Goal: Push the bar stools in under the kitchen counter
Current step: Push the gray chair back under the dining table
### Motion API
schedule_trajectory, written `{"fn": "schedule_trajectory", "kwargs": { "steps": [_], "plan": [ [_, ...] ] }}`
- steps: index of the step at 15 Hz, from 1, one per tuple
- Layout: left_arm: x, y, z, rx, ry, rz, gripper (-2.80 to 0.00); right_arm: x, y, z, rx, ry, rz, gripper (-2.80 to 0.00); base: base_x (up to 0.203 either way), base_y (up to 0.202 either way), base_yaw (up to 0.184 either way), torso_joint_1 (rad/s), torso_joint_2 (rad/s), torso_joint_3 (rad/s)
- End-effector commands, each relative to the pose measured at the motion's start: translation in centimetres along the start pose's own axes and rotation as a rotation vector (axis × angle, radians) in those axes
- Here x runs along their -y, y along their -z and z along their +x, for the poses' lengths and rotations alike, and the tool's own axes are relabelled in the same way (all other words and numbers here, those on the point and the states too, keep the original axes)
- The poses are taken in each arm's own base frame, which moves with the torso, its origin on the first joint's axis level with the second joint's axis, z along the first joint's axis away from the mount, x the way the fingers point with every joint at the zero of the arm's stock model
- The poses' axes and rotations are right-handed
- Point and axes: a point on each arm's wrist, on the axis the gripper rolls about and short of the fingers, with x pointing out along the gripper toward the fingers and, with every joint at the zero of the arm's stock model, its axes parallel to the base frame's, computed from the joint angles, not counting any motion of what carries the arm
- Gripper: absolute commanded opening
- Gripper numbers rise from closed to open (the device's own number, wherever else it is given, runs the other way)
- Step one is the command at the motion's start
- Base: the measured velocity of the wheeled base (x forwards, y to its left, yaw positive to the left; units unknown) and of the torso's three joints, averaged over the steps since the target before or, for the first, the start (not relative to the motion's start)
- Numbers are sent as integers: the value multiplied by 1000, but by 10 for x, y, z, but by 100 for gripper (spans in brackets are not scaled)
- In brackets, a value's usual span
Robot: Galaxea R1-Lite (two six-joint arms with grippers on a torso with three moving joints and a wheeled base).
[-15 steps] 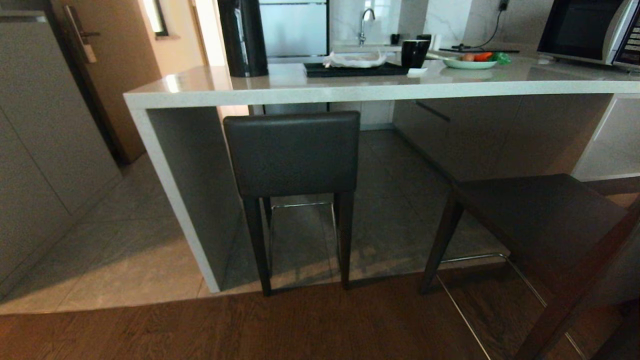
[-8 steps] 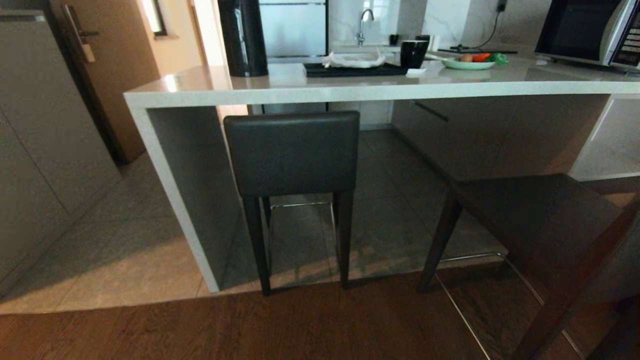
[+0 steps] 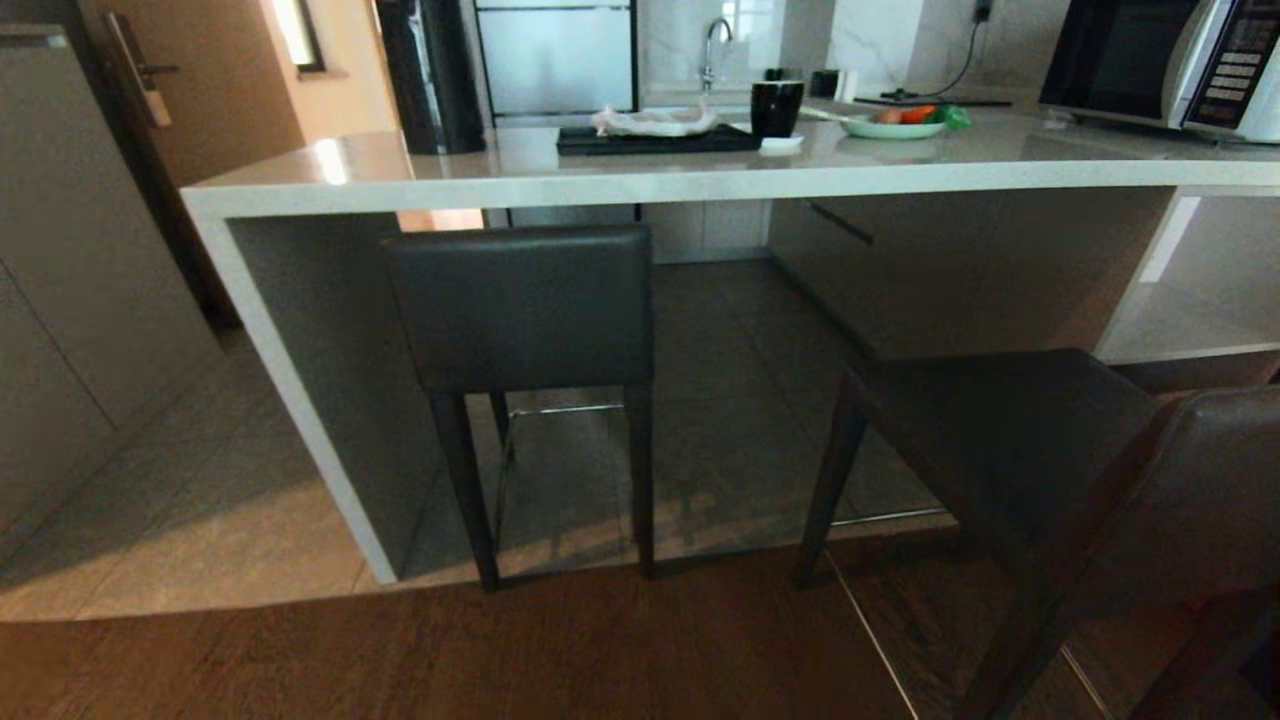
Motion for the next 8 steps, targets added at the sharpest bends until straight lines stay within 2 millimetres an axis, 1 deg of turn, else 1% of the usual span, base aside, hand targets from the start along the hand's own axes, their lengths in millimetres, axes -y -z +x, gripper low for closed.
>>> {"fn": "schedule_trajectory", "kwargs": {
  "steps": [1, 8],
  "plan": [
    [0, 0, 0, -2, 0, 1, -280, 0, 0, 0, -2, 0, 0, -280, 0, -197, 4, -2, -2, 7],
    [0, 0, 0, -2, -1, 1, -280, 0, 0, 0, -2, -1, 0, -280, 0, -198, 1, 3, 2, 1]
  ]
}}
